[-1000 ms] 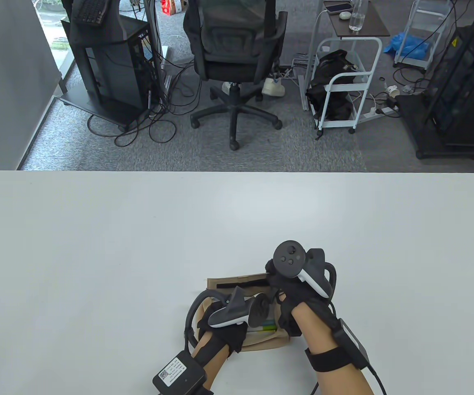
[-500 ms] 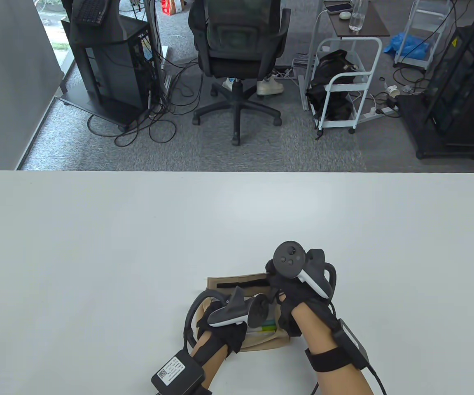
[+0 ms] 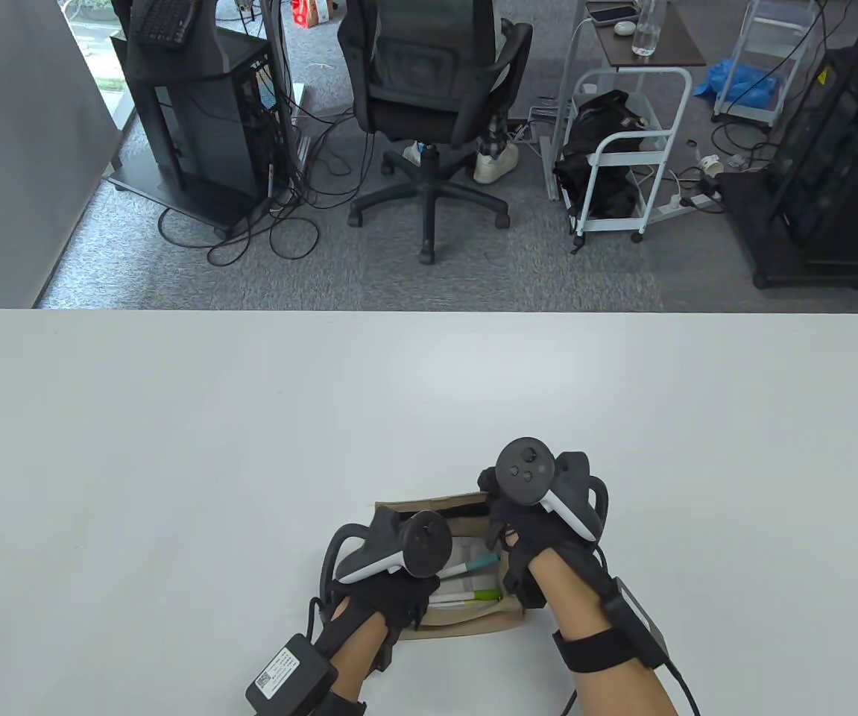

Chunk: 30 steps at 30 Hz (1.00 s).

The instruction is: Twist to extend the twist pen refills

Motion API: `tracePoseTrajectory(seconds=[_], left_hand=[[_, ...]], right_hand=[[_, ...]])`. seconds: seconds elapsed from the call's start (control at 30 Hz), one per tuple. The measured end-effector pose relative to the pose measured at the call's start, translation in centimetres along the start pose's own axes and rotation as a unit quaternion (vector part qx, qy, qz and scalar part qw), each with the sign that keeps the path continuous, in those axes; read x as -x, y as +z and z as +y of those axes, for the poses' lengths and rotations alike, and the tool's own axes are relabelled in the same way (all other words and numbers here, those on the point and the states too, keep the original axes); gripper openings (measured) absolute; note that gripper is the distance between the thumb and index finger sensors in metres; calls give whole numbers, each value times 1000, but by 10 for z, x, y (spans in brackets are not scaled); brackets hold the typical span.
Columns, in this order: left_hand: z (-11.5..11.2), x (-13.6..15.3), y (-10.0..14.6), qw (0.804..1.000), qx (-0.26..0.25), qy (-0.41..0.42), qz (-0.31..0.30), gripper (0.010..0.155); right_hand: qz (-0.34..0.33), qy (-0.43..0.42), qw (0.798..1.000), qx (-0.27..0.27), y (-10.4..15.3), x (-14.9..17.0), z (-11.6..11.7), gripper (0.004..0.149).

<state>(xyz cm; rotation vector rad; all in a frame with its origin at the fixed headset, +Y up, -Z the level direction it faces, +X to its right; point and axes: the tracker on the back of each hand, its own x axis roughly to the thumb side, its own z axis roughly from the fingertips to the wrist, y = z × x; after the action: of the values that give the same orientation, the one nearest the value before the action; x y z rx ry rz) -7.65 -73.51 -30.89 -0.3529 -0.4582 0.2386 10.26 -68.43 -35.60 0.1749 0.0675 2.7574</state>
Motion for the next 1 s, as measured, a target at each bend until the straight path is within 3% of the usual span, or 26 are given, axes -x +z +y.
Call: tracePoseTrajectory(seconds=[0.17,0.37,0.6,0.87,1.0], left_hand=[[21,10,15,992,-68,99,-27,50],[37,17,28,982,-120,137,-48,50],[48,24,42,932,-173,287,-135,50],[49,20,45,876,-171,398,-212,50],[47,18,43,848,-148,447,-243,50]], right_hand=[[0,-8,1000,-1,0,1,-1,41],[-4,-61,998,-2,2,6,-17,48],[-66,-158,984,53,23,-1,-66,49],[-212,-296,930,43,51,-22,-99,49],[-272,-380,884,-26,50,-25,-95,53]])
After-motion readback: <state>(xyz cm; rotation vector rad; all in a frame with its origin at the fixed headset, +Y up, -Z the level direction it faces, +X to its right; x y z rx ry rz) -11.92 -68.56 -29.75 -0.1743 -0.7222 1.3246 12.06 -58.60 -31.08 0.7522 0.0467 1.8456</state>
